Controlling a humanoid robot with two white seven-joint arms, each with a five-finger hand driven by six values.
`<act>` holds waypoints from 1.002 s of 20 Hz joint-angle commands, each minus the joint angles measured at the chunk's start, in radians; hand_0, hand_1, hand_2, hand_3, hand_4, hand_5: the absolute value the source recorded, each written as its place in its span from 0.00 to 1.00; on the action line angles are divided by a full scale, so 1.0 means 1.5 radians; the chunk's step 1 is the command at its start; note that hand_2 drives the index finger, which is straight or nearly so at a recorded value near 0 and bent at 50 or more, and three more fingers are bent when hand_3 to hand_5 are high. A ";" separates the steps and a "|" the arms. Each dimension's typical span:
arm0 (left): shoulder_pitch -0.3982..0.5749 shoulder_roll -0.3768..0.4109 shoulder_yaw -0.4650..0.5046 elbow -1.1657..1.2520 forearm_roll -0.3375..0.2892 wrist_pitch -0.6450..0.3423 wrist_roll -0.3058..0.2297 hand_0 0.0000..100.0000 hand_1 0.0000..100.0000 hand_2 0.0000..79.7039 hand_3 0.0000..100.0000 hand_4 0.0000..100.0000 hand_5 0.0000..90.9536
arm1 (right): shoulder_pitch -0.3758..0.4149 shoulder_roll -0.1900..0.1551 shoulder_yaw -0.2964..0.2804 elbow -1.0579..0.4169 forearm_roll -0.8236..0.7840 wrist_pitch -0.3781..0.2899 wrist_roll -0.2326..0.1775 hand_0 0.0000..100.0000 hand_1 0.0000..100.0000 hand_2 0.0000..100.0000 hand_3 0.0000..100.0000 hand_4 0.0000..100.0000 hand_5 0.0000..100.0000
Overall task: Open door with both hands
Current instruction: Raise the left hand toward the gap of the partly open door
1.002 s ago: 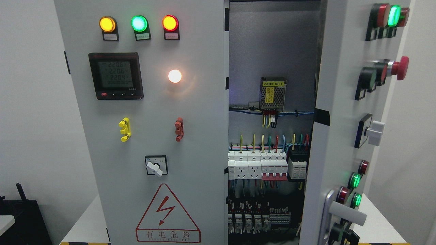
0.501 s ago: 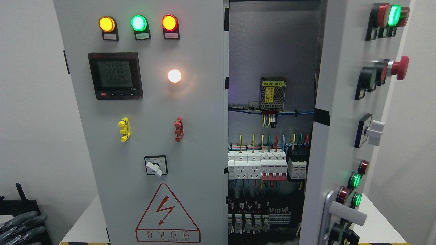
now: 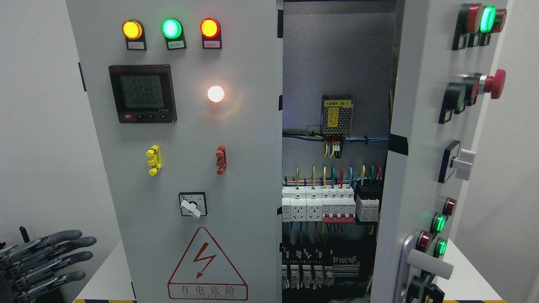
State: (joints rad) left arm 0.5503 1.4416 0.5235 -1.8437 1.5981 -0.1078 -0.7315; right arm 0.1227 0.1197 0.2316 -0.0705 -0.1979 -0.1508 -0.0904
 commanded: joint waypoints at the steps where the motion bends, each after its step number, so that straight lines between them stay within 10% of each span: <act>1: -0.006 0.073 0.009 -0.015 0.017 0.000 -0.002 0.00 0.00 0.00 0.00 0.03 0.00 | 0.000 0.000 0.000 0.000 0.000 -0.001 0.000 0.00 0.00 0.00 0.00 0.00 0.00; 14: -0.337 0.059 -0.344 -0.012 0.016 0.008 0.000 0.00 0.00 0.00 0.00 0.03 0.00 | 0.000 0.000 0.000 0.000 0.000 0.000 0.000 0.00 0.00 0.00 0.00 0.00 0.00; 20: -0.566 -0.052 -0.492 0.018 -0.042 0.160 0.001 0.00 0.00 0.00 0.00 0.03 0.00 | 0.000 0.000 0.000 0.000 0.000 -0.001 0.000 0.00 0.00 0.00 0.00 0.00 0.00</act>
State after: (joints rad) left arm -0.0104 1.4914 0.1412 -1.8549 1.6016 0.0350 -0.7318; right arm 0.1227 0.1197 0.2316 -0.0706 -0.1979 -0.1508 -0.0904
